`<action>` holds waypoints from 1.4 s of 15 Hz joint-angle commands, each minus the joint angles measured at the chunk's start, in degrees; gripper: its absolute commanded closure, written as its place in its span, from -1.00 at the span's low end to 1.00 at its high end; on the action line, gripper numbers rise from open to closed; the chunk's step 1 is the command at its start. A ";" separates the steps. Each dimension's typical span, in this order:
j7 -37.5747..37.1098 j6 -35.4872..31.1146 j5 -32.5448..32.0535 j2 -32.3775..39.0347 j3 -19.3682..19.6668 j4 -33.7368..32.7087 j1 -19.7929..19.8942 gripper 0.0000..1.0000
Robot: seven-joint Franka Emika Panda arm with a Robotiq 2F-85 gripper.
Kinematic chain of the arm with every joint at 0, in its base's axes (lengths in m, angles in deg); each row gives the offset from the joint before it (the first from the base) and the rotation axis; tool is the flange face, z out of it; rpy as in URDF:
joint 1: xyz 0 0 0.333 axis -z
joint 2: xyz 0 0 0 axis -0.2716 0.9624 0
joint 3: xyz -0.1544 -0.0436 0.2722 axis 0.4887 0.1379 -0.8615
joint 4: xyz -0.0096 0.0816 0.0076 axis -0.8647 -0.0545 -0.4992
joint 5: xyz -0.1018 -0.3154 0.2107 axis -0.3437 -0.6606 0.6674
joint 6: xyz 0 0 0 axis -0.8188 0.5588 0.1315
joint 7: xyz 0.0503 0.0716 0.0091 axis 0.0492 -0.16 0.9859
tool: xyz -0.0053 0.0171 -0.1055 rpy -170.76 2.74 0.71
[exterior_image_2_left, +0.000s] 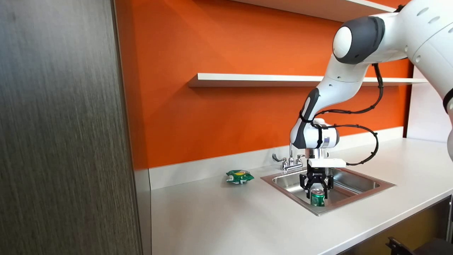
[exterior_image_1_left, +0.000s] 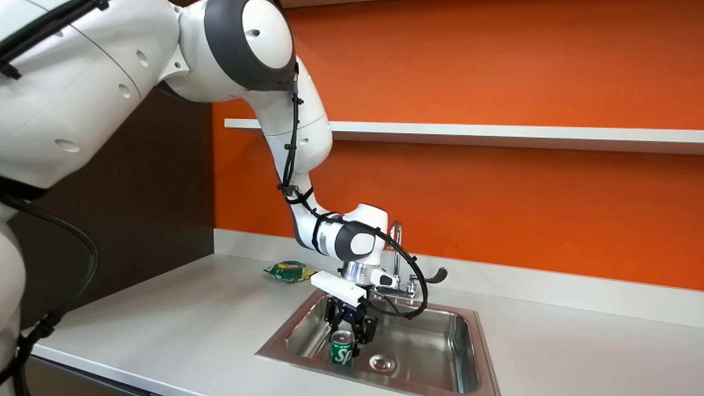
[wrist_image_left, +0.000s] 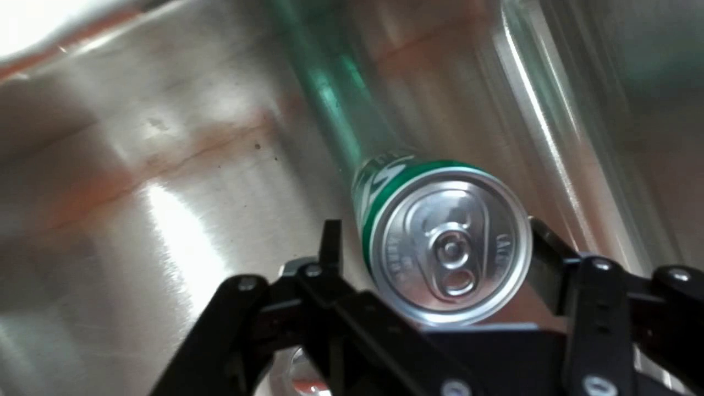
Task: Put the green can in the sink.
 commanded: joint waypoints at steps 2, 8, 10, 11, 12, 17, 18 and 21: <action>-0.50 1.41 0.24 -3.94 -0.61 1.14 1.73 -1.00; 0.00 2.10 -0.40 -11.61 0.46 4.36 2.22 -1.00; 0.94 4.13 -1.23 -14.74 0.62 5.85 1.90 -1.00; 0.97 4.84 -2.16 -16.15 0.87 6.77 1.32 -1.00; 1.15 5.80 -3.04 -17.81 1.01 7.81 0.89 -1.00; 0.67 6.51 -11.22 -27.06 1.42 16.44 -2.41 -1.00; 0.93 6.62 -12.58 -29.02 1.26 18.36 -2.89 -1.00; 1.30 6.80 -15.93 -34.56 0.89 24.35 -4.19 -1.00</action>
